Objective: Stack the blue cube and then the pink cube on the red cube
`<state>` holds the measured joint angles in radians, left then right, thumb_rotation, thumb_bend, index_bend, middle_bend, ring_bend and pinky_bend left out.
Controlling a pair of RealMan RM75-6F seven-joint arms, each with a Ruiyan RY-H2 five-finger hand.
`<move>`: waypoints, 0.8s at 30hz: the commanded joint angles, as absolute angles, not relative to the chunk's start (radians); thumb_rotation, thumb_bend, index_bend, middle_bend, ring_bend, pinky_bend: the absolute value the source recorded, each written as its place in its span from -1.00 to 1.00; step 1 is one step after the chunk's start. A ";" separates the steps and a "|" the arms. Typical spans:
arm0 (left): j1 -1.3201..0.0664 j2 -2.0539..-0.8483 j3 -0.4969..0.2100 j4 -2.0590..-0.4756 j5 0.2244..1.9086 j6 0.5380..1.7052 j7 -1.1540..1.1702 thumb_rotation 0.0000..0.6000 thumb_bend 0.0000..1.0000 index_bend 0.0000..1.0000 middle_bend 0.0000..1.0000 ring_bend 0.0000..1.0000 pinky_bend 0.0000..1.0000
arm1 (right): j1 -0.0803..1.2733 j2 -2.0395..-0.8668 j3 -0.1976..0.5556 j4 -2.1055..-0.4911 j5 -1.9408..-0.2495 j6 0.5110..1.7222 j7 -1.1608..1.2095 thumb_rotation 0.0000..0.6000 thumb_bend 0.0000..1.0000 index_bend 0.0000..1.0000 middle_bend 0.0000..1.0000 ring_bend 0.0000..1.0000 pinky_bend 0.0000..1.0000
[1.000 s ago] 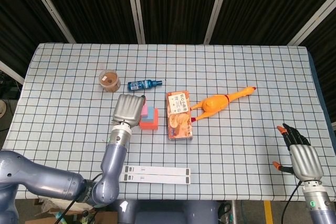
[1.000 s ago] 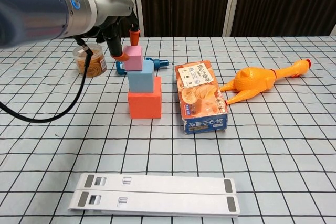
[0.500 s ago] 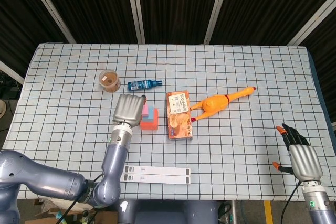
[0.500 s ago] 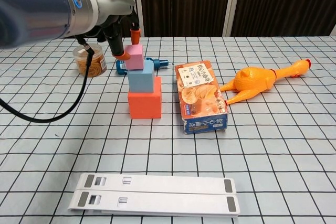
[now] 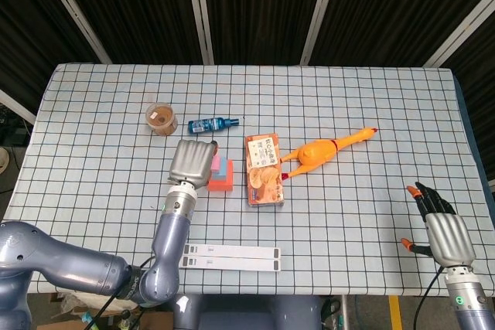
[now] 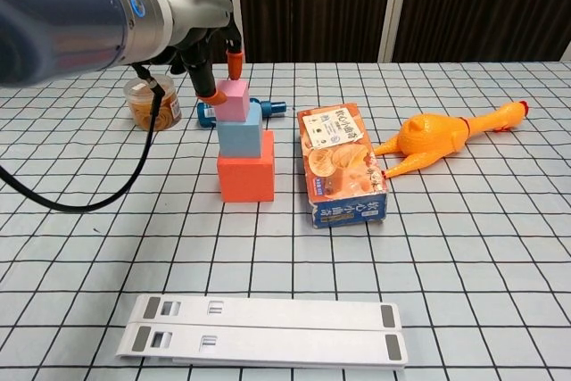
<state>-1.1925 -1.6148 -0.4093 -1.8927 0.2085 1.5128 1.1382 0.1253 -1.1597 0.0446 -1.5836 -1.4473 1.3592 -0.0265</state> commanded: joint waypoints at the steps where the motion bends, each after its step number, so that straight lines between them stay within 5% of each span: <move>1: -1.192 -1.614 -0.410 -1.892 0.209 1.513 1.137 1.00 -0.22 -0.27 0.86 0.54 0.63 | 0.125 -1.160 0.045 -1.583 -1.447 1.359 -0.026 1.00 -0.68 -0.80 -0.85 -0.79 -0.57; 15: -1.193 -1.584 -0.422 -1.941 0.219 1.548 1.146 1.00 -0.22 -0.40 0.86 0.54 0.62 | 0.127 -1.164 0.045 -1.582 -1.447 1.359 -0.035 1.00 -0.68 -0.80 -0.85 -0.79 -0.57; 24: -1.165 -1.468 -0.468 -2.116 0.244 1.612 1.141 1.00 -0.22 -0.41 0.85 0.53 0.62 | 0.124 -1.161 0.046 -1.587 -1.452 1.369 -0.033 1.00 -0.68 -0.80 -0.85 -0.79 -0.57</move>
